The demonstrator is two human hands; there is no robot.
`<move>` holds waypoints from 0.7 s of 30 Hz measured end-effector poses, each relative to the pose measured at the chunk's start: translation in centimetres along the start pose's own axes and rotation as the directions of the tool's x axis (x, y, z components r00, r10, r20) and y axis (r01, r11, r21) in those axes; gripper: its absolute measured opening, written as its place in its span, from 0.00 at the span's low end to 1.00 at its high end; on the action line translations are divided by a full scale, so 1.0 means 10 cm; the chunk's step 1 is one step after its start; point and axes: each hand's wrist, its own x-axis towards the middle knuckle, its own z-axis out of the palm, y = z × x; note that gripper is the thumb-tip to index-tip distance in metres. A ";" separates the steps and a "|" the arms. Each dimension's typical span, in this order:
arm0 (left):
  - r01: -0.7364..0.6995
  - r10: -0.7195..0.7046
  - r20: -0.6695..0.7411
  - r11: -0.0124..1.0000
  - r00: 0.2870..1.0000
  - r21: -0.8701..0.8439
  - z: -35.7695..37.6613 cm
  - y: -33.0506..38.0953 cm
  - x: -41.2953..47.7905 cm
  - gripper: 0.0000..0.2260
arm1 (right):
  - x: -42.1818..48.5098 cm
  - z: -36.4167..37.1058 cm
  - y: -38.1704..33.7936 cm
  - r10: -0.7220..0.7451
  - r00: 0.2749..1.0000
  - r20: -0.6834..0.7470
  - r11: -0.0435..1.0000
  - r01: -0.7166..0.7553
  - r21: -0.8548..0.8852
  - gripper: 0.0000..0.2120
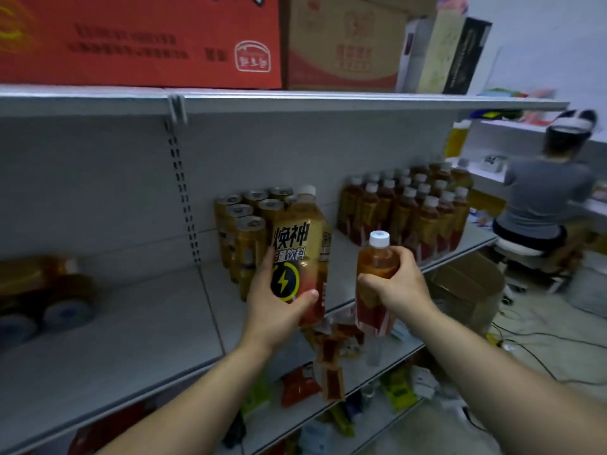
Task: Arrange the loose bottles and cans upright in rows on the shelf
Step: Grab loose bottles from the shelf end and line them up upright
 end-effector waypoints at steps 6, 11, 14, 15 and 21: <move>-0.051 0.050 0.060 0.999 0.997 0.012 0.50 -0.10 0.45 0.40 | 0.52 -0.16 0.18 0.043 0.997 -0.059 0.999 -0.044 -0.020 0.32; -0.090 0.089 0.128 0.996 0.988 0.007 0.86 -0.22 0.81 0.37 | 0.99 -0.22 0.34 0.060 0.998 -0.016 0.998 -0.060 -0.025 0.32; -0.072 0.068 0.118 0.997 0.991 0.031 1.02 -0.31 0.88 0.39 | 1.20 -0.22 0.46 0.041 0.999 0.020 0.999 -0.041 -0.019 0.32; -0.060 0.055 0.111 0.998 0.992 0.037 1.10 -0.35 0.90 0.39 | 1.29 -0.22 0.51 0.036 0.999 0.038 0.999 -0.035 -0.017 0.32; 0.006 -0.005 -0.013 0.996 1.000 0.089 1.66 -0.53 0.99 0.41 | 1.90 -0.27 0.72 -0.100 0.972 0.213 0.995 0.096 0.027 0.33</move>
